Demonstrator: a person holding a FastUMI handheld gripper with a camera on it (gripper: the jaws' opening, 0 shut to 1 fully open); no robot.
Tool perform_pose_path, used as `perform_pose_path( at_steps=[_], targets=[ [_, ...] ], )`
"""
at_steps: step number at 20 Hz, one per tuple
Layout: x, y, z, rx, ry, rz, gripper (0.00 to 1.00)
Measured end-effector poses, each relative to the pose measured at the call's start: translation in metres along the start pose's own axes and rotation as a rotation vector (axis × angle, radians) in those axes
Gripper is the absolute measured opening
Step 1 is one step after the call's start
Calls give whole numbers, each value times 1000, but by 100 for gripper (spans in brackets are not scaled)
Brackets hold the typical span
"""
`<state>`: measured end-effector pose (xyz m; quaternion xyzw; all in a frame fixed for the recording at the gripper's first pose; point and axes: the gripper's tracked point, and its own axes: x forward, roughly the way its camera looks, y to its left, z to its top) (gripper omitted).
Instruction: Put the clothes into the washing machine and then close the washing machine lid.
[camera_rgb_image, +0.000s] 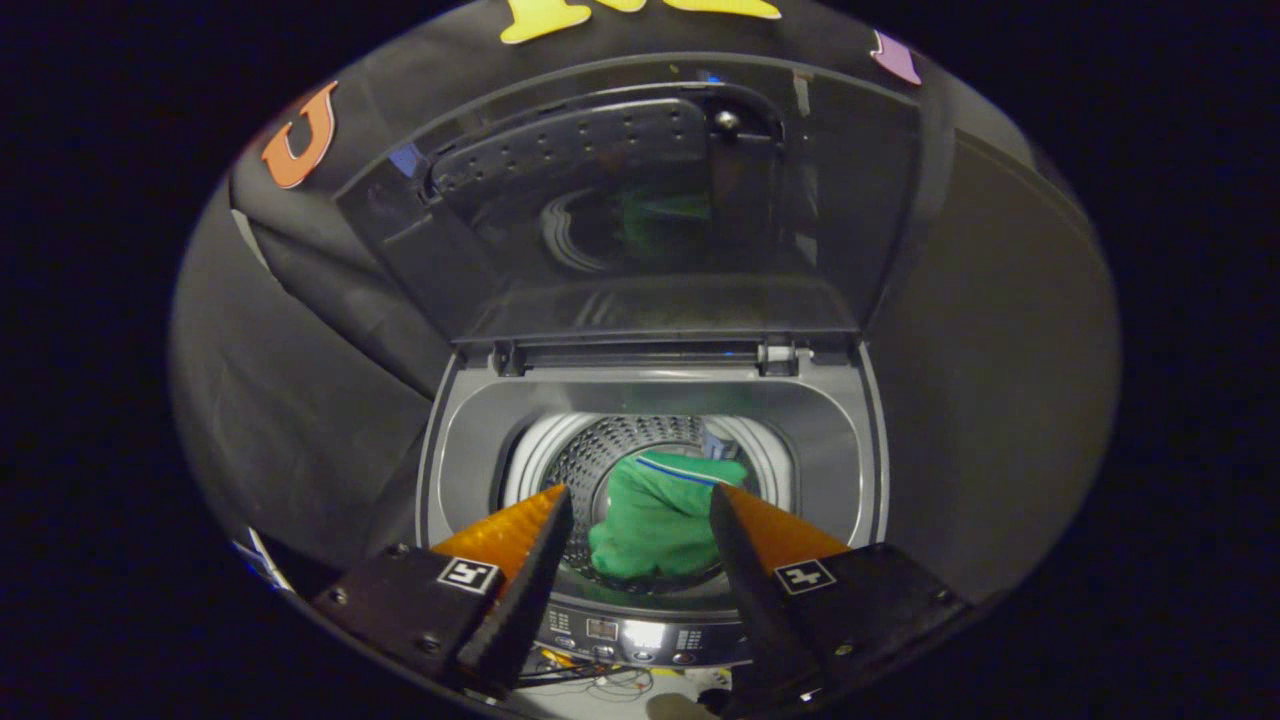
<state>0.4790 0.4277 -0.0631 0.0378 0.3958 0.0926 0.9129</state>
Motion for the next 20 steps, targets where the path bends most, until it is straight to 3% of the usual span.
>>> perform_pose_path(
  at_steps=[10, 20],
  targets=[
    [-17, -11, 7, -14, -46, -23, 85],
    [-64, -2, 76, -110, -238, -38, 85]
  ],
)
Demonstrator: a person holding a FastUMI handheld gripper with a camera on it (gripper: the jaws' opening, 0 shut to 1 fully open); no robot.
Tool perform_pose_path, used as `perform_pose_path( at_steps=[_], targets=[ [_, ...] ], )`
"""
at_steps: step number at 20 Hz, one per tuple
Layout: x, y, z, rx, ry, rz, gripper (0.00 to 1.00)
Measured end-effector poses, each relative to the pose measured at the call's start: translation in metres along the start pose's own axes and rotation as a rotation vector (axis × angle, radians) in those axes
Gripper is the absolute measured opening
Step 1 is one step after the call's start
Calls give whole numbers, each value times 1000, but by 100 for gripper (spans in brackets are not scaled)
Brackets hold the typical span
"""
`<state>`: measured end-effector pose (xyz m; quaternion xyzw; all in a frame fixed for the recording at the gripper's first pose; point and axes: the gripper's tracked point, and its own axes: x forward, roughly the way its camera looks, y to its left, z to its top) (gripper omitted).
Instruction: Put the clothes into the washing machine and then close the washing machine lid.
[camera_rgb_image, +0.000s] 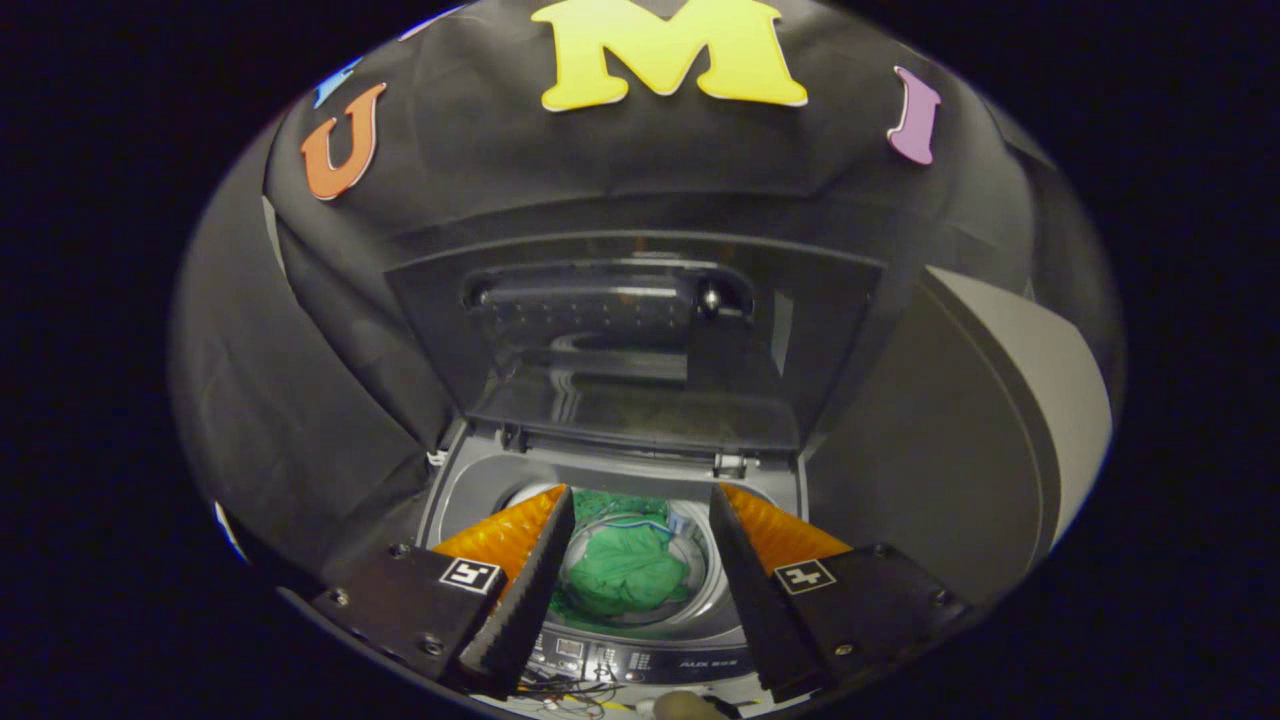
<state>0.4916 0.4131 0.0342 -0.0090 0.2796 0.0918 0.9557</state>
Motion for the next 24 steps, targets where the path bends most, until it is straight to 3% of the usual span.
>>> perform_pose_path(
  at_steps=[15, 24],
  targets=[
    [3, 13, 149, 58, -161, -23, 85],
    [45, 23, 181, 47, -119, -86, 85]
  ],
)
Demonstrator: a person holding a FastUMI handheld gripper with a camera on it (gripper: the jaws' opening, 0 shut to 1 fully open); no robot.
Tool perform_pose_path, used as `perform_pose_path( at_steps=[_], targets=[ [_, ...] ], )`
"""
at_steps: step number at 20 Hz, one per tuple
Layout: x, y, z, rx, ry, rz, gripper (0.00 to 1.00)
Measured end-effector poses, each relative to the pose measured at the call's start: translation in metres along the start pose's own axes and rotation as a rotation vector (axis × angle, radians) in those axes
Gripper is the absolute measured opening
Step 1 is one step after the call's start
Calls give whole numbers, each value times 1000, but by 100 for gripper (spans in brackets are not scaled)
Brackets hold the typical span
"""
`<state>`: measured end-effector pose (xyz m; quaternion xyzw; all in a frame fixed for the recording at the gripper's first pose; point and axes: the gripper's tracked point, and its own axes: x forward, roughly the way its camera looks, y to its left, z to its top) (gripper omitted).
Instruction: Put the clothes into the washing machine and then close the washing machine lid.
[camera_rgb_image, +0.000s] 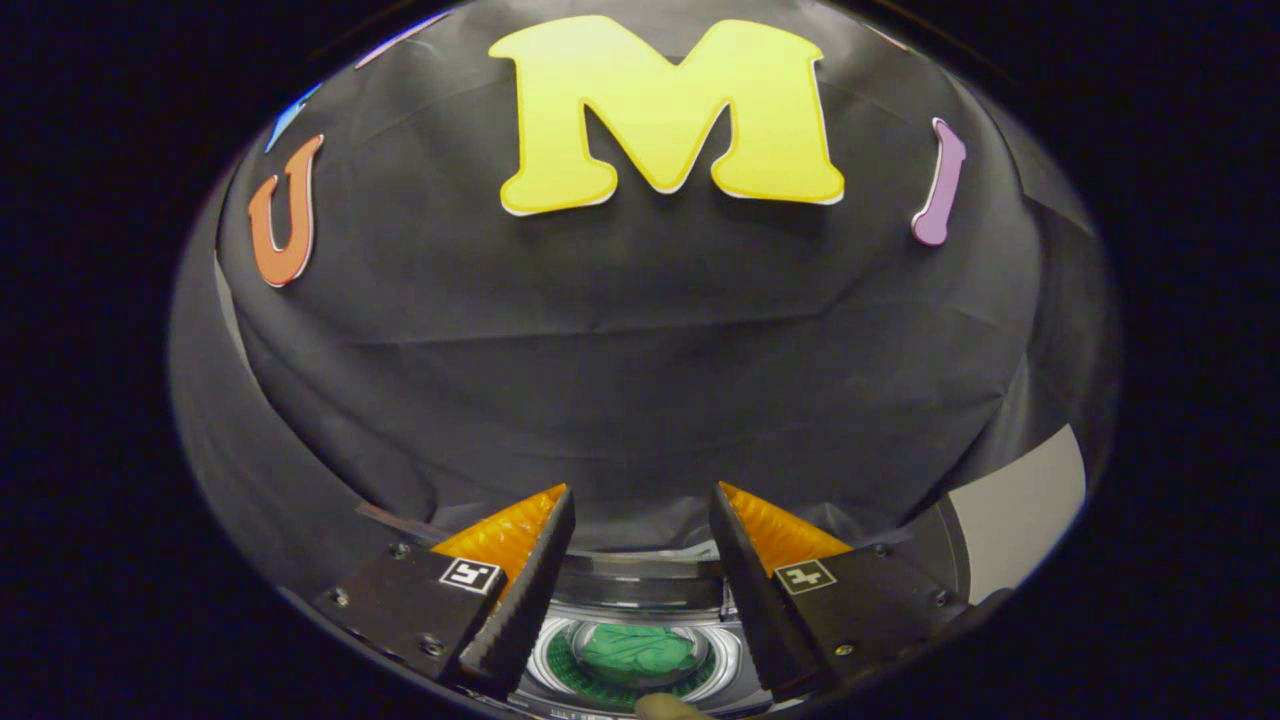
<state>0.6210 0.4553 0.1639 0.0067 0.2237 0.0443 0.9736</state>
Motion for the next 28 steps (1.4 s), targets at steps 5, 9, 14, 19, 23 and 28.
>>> perform_pose_path(
  at_steps=[5, 9, 14, 19, 23, 28],
  targets=[
    [17, 3, -13, 3, 66, -18, 85],
    [19, 1, -18, 28, 71, -18, 86],
    [10, 2, -23, 18, 55, -8, 86],
    [-5, 2, -35, 17, 53, -3, 86],
    [-18, 3, -46, 14, 46, 0, 86],
    [-35, 3, -63, 12, 40, -1, 86]
  ],
)
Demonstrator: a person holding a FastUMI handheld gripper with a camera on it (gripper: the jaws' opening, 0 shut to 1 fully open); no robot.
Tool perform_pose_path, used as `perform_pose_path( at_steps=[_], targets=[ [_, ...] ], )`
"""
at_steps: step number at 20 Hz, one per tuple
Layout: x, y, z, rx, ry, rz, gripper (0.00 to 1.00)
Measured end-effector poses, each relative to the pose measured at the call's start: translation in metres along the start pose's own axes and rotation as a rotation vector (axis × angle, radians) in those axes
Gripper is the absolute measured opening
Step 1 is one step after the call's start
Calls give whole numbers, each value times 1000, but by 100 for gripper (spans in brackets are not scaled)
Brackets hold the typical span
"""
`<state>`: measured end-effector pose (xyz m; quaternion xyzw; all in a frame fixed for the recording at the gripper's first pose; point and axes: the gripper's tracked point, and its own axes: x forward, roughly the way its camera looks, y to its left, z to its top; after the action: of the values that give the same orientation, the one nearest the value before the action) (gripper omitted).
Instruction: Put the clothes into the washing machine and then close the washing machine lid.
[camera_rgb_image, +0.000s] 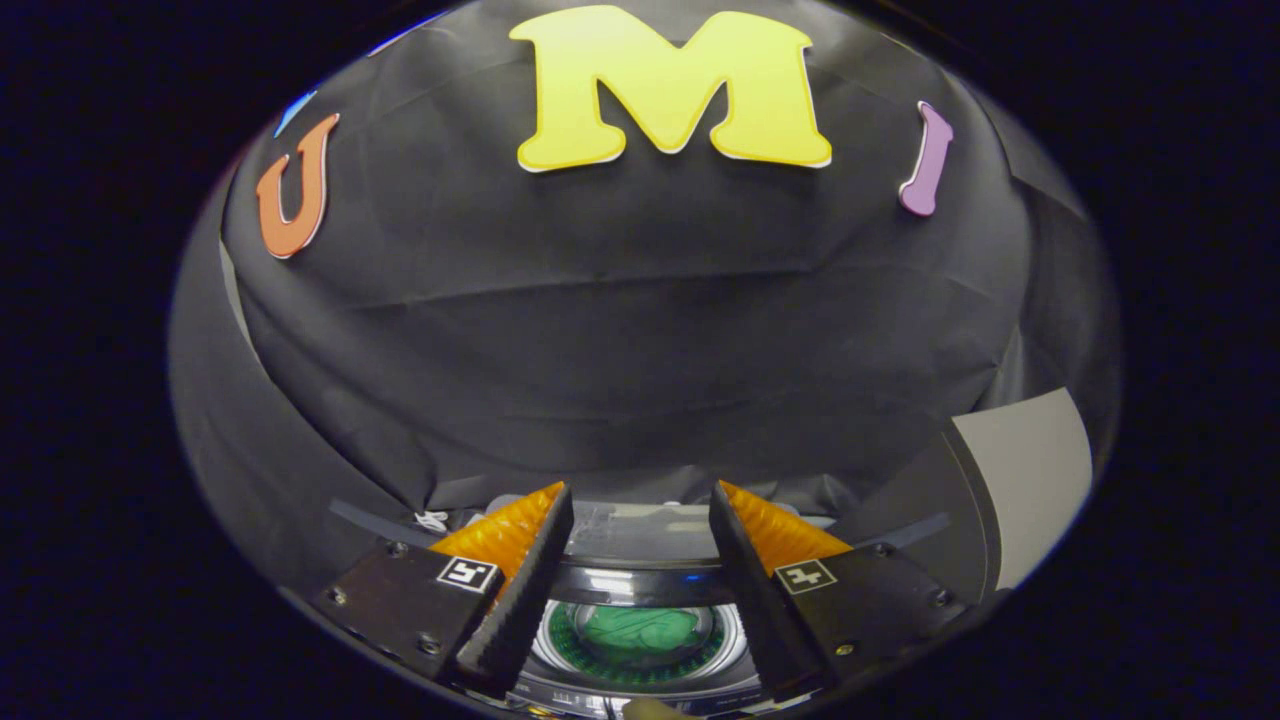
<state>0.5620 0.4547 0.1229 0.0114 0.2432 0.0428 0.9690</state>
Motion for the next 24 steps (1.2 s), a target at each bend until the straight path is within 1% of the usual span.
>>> perform_pose_path(
  at_steps=[10, 13, 17, 19, 24],
  targets=[
    [-27, -1, -47, -20, -3, 2, 87],
    [-35, -1, -73, -26, 20, 6, 89],
    [-40, -2, -108, -55, 68, 3, 88],
    [-43, -2, -117, -60, 78, 1, 88],
    [-58, -4, -118, -72, 62, 8, 88]
  ],
)
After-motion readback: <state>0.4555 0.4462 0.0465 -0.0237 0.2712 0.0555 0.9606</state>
